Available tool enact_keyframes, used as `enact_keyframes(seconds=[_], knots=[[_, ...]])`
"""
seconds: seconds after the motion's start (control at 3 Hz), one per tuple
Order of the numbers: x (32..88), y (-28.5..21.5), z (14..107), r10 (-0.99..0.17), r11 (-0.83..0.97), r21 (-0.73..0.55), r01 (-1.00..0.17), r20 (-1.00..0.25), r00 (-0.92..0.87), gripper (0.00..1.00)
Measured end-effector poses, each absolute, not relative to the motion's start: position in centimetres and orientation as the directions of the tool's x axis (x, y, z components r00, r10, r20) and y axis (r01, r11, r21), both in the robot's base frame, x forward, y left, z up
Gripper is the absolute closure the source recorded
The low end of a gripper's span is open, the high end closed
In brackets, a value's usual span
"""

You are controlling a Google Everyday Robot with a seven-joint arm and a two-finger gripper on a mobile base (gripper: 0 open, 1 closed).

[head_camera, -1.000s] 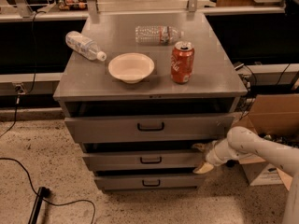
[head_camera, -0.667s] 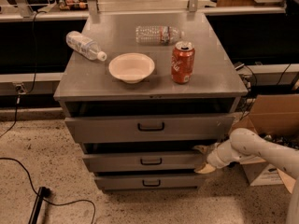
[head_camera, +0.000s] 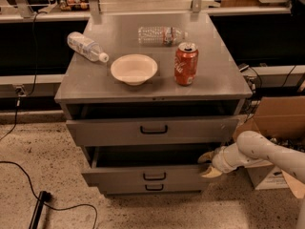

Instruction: Open middle drawer

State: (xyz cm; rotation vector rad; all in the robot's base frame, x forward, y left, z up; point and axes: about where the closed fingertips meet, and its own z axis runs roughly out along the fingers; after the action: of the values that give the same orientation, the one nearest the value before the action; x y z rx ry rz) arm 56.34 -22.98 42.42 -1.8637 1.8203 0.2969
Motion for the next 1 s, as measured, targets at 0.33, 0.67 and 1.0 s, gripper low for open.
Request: enact_keyframes(seconds=[0.33, 0.67, 1.0], knots=[[56.34, -22.97, 42.69, -0.865, 0.032, -0.206, -0.978, -0.495, 0.076, 0.35], [56.27, -22.76, 42.51, -0.864, 0.030, -0.203, -0.979, -0.497, 0.077, 0.12], [56.20, -22.63, 42.39, -0.864, 0.028, -0.200, -0.979, -0.498, 0.077, 0.00]])
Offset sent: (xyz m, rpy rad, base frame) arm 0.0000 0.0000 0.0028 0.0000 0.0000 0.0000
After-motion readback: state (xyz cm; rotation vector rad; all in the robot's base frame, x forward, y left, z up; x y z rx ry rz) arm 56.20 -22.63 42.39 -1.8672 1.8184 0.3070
